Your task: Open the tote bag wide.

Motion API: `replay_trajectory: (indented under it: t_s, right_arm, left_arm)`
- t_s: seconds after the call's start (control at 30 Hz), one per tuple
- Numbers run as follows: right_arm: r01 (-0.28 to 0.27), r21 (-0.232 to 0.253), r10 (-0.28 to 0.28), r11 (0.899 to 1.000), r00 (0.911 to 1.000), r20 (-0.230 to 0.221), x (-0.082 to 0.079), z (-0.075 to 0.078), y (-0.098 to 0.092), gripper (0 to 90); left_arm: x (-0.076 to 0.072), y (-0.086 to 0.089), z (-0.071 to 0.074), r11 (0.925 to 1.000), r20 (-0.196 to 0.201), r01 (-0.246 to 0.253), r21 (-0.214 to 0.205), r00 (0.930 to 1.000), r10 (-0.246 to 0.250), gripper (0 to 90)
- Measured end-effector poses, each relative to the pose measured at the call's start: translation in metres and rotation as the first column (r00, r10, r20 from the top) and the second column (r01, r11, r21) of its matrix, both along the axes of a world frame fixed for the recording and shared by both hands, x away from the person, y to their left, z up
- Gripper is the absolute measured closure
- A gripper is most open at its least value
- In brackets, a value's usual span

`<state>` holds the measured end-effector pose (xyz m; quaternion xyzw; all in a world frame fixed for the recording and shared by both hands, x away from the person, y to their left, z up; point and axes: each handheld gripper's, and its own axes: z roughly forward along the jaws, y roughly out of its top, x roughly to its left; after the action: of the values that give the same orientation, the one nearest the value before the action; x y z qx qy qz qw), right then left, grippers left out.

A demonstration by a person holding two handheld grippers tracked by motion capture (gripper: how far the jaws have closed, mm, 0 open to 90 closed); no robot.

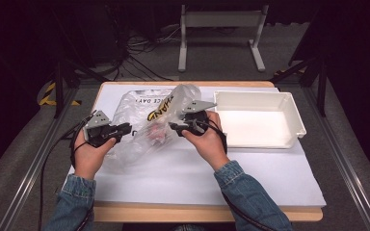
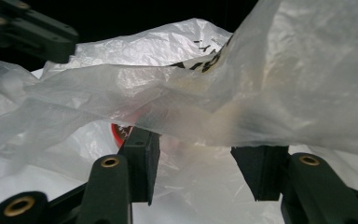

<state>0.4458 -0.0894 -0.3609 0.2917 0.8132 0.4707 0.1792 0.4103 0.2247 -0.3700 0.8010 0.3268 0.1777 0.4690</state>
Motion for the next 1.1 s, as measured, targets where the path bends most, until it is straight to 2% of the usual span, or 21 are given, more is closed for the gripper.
replay_trajectory:
  t_s: [0.17,0.27,0.33,0.37,0.4,0.43,0.47,0.5,0.53,0.57,0.6,0.63,0.67,0.73,0.77,0.8,0.87,0.93,1.0,1.07,1.1]
  right_arm:
    - [0.016,0.000,-0.016,1.000,0.9998,-0.010,0.007,-0.004,0.000,51.7]
    - [0.019,0.008,-0.019,1.000,0.9997,-0.015,0.008,-0.004,-0.001,51.8]
    - [0.020,0.011,-0.020,1.000,0.9997,-0.015,0.007,-0.004,-0.002,51.8]
    - [0.020,0.011,-0.020,1.000,0.9997,-0.015,0.007,-0.004,-0.002,51.8]
    - [0.019,0.018,-0.019,1.000,0.9997,-0.015,0.007,-0.003,-0.002,51.8]
    - [0.019,0.018,-0.019,1.000,0.9997,-0.015,0.007,-0.003,-0.002,51.8]
    - [0.016,0.024,-0.016,1.000,0.9998,-0.011,0.006,-0.001,-0.002,51.6]
    - [0.014,0.026,-0.014,1.000,0.9999,-0.007,0.005,0.000,-0.002,51.5]
    - [0.014,0.026,-0.014,1.000,0.9999,-0.007,0.005,0.000,-0.002,51.5]
    - [0.011,0.029,-0.010,1.000,0.9999,-0.004,0.004,0.001,-0.001,51.4]
    - [0.004,0.034,-0.004,0.999,1.0000,0.001,0.002,0.003,0.000,51.4]
    - [0.002,0.036,-0.002,0.999,1.0000,0.004,0.001,0.004,0.000,51.4]
    - [-0.003,0.038,0.002,0.999,1.0000,0.006,0.001,0.005,0.001,51.4]
    - [-0.005,0.037,0.005,0.999,1.0000,0.008,0.000,0.005,0.001,51.4]
    - [-0.007,0.038,0.007,0.999,0.9999,0.008,-0.001,0.006,0.002,51.4]
    - [-0.009,0.038,0.009,0.999,0.9999,0.009,-0.001,0.006,0.003,51.4]
    - [-0.014,0.036,0.013,0.999,0.9999,0.008,-0.002,0.006,0.003,51.0]
    - [-0.014,0.038,0.014,0.999,0.9999,0.008,-0.003,0.006,0.003,50.9]
    - [-0.015,0.041,0.015,0.999,0.9999,0.005,-0.003,0.007,0.002,50.8]
    - [-0.014,0.044,0.014,0.999,0.9999,0.003,-0.003,0.007,0.002,50.5]
    - [-0.015,0.044,0.015,0.999,0.9999,0.003,-0.004,0.007,0.002,50.5]
  left_arm:
    - [-0.010,-0.006,0.009,0.9966,0.000,0.082,-0.009,0.9966,-0.082,77.5]
    - [-0.018,-0.011,0.017,0.9874,-0.002,0.158,-0.010,0.9874,-0.158,76.5]
    - [-0.022,-0.017,0.019,0.9767,-0.021,0.215,-0.007,0.9765,-0.215,76.0]
    - [-0.022,-0.017,0.019,0.9767,-0.021,0.215,-0.007,0.9765,-0.215,75.6]
    - [-0.024,-0.023,0.018,0.9680,-0.039,0.251,0.007,0.9673,-0.251,75.1]
    - [-0.024,-0.023,0.018,0.9680,-0.039,0.251,0.007,0.9673,-0.251,74.7]
    - [-0.023,-0.027,0.015,0.9571,-0.059,0.289,0.026,0.9562,-0.287,73.9]
    - [-0.023,-0.029,0.014,0.9526,-0.067,0.302,0.035,0.9517,-0.299,73.6]
    - [-0.023,-0.029,0.014,0.9526,-0.067,0.302,0.035,0.9517,-0.299,73.3]
    - [-0.023,-0.032,0.012,0.9449,-0.083,0.324,0.046,0.9438,-0.320,73.3]
    - [-0.024,-0.035,0.010,0.9336,-0.100,0.354,0.054,0.9322,-0.348,73.0]
    - [-0.024,-0.036,0.009,0.9290,-0.106,0.366,0.057,0.9275,-0.359,73.2]
    - [-0.024,-0.036,0.009,0.9290,-0.106,0.366,0.057,0.9275,-0.359,73.6]
    - [-0.023,-0.039,0.008,0.9235,-0.115,0.378,0.063,0.9219,-0.370,73.9]
    - [-0.023,-0.039,0.008,0.9251,-0.111,0.373,0.069,0.9245,-0.365,73.8]
    - [-0.023,-0.039,0.008,0.9334,-0.095,0.350,0.078,0.9345,-0.343,73.0]
    - [-0.023,-0.035,0.011,0.9547,-0.052,0.276,0.112,0.9611,-0.271,66.0]
    - [-0.024,-0.029,0.015,0.9641,-0.016,0.247,0.098,0.9690,-0.247,63.2]
    - [-0.025,-0.024,0.020,0.9725,0.031,0.208,0.104,0.9766,-0.213,57.8]
    - [-0.024,-0.022,0.019,0.9758,0.043,0.186,0.115,0.9805,-0.192,48.0]
    - [-0.022,-0.022,0.017,0.9749,0.037,0.183,0.127,0.9814,-0.189,47.0]
